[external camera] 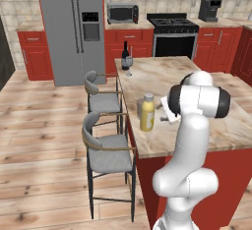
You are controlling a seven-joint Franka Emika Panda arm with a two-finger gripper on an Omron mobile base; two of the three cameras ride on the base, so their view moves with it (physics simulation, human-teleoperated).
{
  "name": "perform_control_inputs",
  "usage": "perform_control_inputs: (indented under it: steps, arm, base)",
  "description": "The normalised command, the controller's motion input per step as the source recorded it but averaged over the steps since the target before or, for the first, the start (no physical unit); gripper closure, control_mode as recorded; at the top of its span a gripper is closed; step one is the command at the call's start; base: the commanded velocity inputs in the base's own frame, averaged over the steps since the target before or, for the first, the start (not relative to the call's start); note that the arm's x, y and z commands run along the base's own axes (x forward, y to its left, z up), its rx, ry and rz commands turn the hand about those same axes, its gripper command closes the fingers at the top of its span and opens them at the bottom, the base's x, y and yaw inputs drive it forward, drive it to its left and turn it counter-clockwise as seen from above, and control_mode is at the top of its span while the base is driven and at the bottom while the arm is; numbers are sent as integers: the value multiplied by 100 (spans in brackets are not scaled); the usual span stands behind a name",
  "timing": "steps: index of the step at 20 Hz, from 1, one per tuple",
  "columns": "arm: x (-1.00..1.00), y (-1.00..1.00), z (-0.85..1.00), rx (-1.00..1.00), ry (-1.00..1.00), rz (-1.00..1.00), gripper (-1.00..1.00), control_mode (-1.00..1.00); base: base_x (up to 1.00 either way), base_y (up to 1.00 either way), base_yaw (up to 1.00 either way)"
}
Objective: There is a wine glass and glass cup on the dining counter. Place the wine bottle next to the wine glass and the juice bottle next to the glass cup.
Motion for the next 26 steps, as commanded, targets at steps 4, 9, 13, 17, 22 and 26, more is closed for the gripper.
perform_control_inputs:
  steps: [4, 9, 13, 17, 22, 26]
  arm:
    - [-6, -31, 3, 0, 0, -11, -100, -100]
    - [-31, -12, 19, -1, 0, -23, -100, -100]
    - [-48, 0, 20, -1, 0, -36, -100, -100]
    - [-43, 1, 23, -1, 4, -36, -100, -100]
    - [-40, 0, 41, -3, 4, -27, -100, -100]
    - [-37, 0, 54, -2, 9, -22, -100, -100]
  base:
    - [0, 0, 0]
    - [0, 0, 0]
    - [0, 0, 0]
    - [0, 0, 0]
    - [0, 0, 0]
    - [0, 0, 0]
